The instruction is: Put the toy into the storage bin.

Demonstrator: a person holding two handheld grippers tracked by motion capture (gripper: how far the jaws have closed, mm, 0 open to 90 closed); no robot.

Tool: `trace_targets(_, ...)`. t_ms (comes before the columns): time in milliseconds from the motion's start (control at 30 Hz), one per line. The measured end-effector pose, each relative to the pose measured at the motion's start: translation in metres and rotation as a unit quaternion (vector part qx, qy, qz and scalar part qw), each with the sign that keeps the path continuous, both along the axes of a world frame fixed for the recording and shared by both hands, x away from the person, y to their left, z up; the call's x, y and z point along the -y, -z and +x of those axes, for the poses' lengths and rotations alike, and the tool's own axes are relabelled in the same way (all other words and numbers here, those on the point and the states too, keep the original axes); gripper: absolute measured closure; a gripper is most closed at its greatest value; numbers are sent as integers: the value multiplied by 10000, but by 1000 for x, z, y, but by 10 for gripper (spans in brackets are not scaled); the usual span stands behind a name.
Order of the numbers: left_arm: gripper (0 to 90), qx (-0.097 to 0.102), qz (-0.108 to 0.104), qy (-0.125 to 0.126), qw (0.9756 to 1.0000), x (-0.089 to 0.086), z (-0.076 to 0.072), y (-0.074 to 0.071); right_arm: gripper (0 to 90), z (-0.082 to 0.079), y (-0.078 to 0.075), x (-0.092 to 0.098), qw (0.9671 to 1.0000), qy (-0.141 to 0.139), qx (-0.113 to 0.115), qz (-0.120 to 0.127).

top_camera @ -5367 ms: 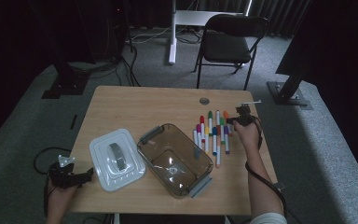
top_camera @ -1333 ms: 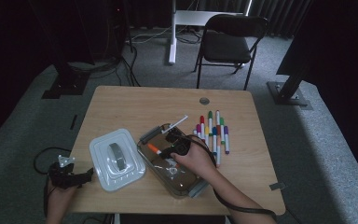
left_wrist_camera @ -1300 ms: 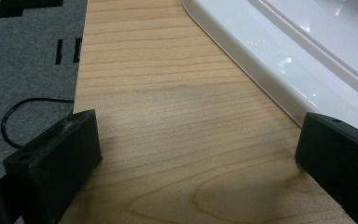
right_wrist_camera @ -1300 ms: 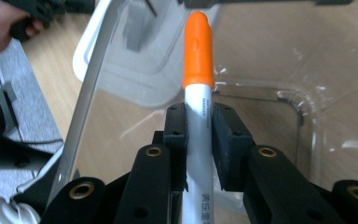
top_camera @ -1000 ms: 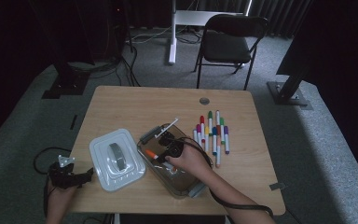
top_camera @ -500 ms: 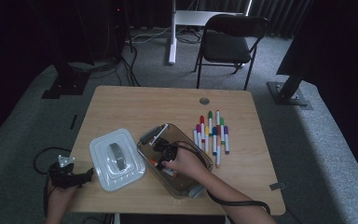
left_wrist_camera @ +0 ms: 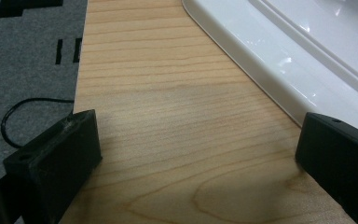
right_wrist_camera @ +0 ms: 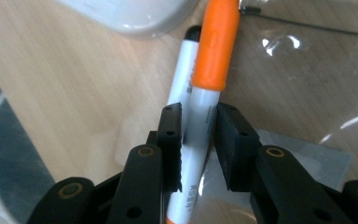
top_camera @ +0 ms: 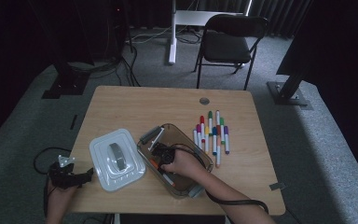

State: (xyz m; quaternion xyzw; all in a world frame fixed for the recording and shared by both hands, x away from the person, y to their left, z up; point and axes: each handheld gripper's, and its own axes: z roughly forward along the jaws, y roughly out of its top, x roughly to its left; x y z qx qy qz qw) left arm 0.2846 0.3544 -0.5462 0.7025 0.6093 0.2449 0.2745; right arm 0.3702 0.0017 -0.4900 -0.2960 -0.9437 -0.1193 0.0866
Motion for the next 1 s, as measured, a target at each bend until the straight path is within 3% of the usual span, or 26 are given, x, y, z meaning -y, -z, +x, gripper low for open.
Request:
trace_targets(267,5,1,-2,-1,10000,0,0,0,697,-1,-8,8,9999,66,31,155)
trace_targets(500,5,1,-1,-1,10000,0,0,0,678,-2,-34,29,9978,164,335,545)
trace_targets(733,5,5,-4,-7,10000,0,0,0,664,-7,-59,53,9927,317,533,1033)
trace_targets(1000,5,6,2,1,10000,0,0,0,650,-8,-87,86,9839,583,892,1437)
